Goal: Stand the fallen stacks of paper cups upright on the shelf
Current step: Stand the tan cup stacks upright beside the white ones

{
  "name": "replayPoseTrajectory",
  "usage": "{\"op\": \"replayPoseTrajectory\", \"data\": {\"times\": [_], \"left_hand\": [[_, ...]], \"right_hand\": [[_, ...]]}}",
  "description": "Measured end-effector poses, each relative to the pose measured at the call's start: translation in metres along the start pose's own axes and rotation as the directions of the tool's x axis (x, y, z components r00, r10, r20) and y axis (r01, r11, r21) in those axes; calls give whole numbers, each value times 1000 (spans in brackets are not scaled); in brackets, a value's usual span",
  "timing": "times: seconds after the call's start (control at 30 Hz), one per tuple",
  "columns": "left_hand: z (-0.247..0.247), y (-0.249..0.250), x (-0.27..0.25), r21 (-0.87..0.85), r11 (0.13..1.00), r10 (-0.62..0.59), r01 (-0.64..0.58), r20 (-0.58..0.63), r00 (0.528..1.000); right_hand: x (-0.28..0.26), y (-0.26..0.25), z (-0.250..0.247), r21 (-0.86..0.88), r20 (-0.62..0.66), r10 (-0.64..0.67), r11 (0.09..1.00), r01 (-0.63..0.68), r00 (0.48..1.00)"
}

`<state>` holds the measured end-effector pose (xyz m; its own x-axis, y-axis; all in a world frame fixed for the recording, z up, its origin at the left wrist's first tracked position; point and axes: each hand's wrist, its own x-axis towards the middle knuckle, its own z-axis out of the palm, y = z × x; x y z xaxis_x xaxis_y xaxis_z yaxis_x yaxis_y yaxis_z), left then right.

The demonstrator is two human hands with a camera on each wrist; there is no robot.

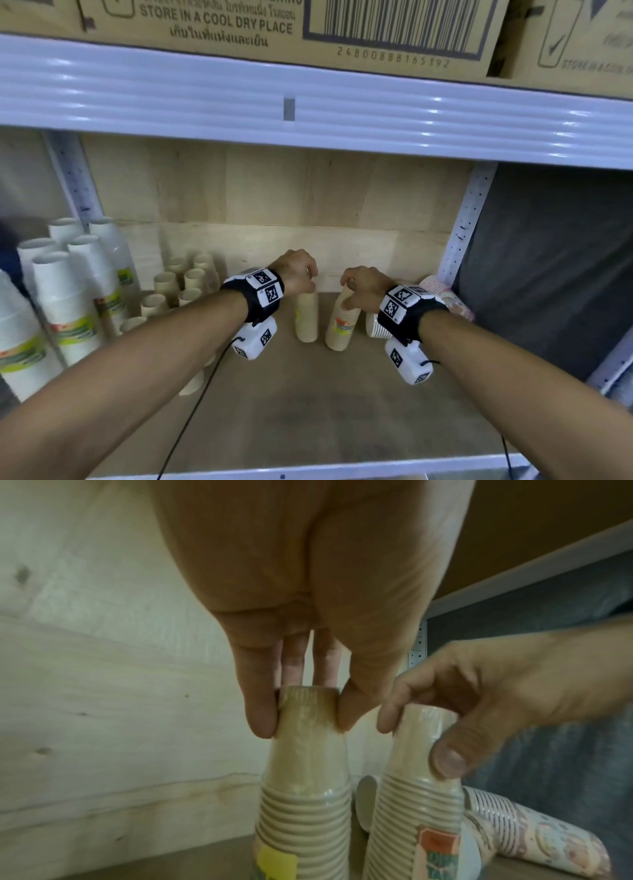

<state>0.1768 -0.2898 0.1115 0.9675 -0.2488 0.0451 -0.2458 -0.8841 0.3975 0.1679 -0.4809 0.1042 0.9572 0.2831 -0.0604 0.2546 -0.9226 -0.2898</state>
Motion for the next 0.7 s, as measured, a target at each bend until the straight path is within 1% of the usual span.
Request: {"op": "replayPoseTrajectory", "data": {"times": [0.1, 0.2, 0.3, 0.43, 0.63, 0.7], "left_hand": [[3, 0, -6, 14, 1000, 23, -23, 28, 999], [6, -2, -10, -18, 999, 39, -39, 37, 999], [6, -2, -12, -58, 998, 43, -40, 51, 998], [5, 0, -12, -53, 997, 63, -59, 77, 995], [6, -2, -9, -61, 998, 17, -13, 62, 998], [7, -1, -9, -59, 998, 23, -19, 68, 997]], "right_hand": [[7, -12, 8, -12, 9, -25, 1000, 25, 1000], [10, -18, 13, -19, -6, -45, 999, 45, 999], [10, -19, 11, 2, -14, -64, 998, 64, 998], [10, -18, 8, -9, -11, -89, 996, 89, 996], [11, -16, 9, -26, -20, -89, 996, 89, 996], [12, -16, 9, -30, -24, -91, 995, 90, 996]]}}
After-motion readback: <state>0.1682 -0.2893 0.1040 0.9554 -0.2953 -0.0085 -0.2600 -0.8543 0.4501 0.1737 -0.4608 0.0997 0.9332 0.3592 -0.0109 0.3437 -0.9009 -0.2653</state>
